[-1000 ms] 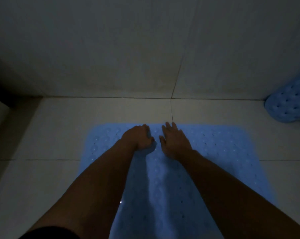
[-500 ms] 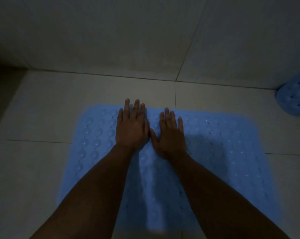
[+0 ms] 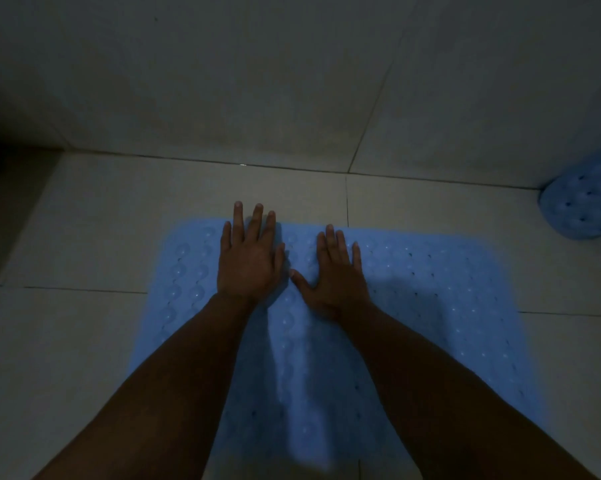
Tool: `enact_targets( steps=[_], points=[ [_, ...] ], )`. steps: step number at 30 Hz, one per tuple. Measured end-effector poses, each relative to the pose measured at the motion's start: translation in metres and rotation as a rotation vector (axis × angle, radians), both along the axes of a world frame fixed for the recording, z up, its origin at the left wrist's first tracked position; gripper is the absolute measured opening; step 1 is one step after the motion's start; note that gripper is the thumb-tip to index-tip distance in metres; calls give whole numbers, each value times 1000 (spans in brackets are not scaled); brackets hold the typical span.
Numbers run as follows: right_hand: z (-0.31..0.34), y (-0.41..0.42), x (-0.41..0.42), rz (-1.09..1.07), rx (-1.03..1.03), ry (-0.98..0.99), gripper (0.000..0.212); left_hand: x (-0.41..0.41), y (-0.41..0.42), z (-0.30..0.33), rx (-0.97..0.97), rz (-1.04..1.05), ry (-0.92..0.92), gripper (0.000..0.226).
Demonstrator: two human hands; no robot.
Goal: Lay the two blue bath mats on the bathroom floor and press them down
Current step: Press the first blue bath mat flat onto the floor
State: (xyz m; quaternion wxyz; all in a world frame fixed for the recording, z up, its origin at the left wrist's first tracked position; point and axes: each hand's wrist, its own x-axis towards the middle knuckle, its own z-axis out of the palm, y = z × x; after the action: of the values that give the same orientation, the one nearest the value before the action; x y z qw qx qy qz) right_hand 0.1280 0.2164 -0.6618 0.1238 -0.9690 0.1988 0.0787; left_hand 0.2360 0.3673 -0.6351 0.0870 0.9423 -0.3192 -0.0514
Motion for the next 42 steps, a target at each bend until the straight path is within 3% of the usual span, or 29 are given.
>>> enact_targets(
  steps=[2,4,9,18,27,34,42],
  points=[
    [18,-9,9,40,103,138,105,-7,-2,12,11,23,12,71],
    [47,-26,19,14,228,187,93,-19,-12,23,21,32,35,67],
    [89,-83,4,-136,211,-73,57,-50,-62,24,17,-67,72,67],
    [40,-143,-90,-374,217,-396,37,-127,-147,-36,20,-265,21,84],
    [20,-149,-107,-243,102,-456,39,-130,-145,-41,24,-251,42,88],
    [25,-154,-129,-232,102,-231,49,-126,-149,-42,1,-250,21,84],
    [23,-155,-99,-126,99,-148,58,-101,-164,-2,55,-170,255,63]
  ],
)
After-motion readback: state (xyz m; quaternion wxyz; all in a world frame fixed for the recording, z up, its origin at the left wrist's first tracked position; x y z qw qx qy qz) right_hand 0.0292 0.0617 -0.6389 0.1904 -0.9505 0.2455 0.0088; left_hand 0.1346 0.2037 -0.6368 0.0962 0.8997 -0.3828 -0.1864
